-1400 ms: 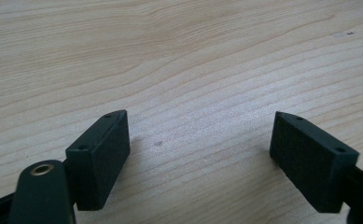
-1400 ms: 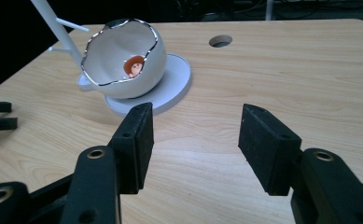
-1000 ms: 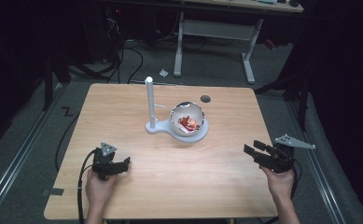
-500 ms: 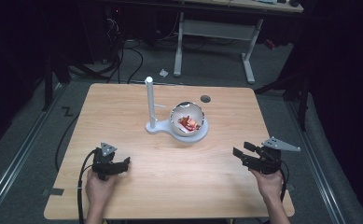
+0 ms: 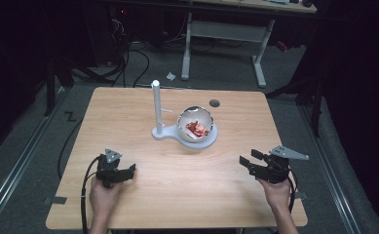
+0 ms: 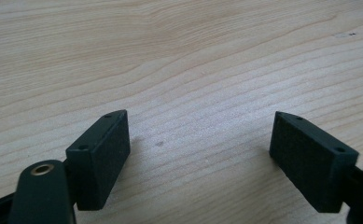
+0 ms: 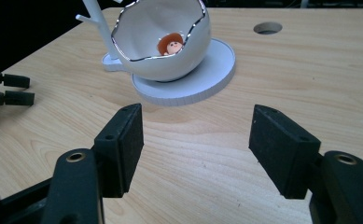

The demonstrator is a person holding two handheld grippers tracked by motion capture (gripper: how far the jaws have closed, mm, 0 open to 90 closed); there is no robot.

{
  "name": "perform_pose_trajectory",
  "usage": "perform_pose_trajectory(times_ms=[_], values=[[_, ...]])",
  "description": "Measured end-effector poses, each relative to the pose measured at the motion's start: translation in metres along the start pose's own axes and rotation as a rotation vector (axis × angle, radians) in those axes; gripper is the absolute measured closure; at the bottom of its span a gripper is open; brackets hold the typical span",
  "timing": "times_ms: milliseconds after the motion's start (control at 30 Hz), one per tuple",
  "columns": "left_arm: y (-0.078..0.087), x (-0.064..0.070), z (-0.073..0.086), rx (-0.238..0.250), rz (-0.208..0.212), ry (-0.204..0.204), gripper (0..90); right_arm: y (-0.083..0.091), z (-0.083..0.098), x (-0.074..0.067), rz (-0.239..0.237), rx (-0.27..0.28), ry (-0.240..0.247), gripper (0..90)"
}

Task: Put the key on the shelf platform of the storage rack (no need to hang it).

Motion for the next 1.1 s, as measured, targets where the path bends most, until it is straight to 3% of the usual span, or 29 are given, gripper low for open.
perform_pose_trajectory(times_ms=[133,400,600,1100], values=[[0.0,0.0,0.0,0.0,0.0,0.0,20.6,-0.007,0.005,0.001,-0.003,-0.021,-0.031,35.7],[0.0,0.0,0.0,0.0,0.0,0.0,20.6,-0.018,0.012,-0.007,0.004,-0.039,-0.001,36.8],[0.001,0.0,0.0,-0.002,-0.004,0.007,20.5,-0.034,0.02,-0.015,-0.005,-0.086,0.029,37.9],[0.001,0.0,0.001,-0.004,-0.002,0.005,20.3,-0.052,0.028,-0.025,0.024,-0.107,0.034,45.0]])
Point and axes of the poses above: each handheld gripper's, and its own axes: y roughly backward along the jaws, z roughly out of its underside, x roughly to its right, the point moved 8 cm from there along -y, roughly forward along the jaws, and after that the axes turned 14 degrees about z, right-handed, at the moved point
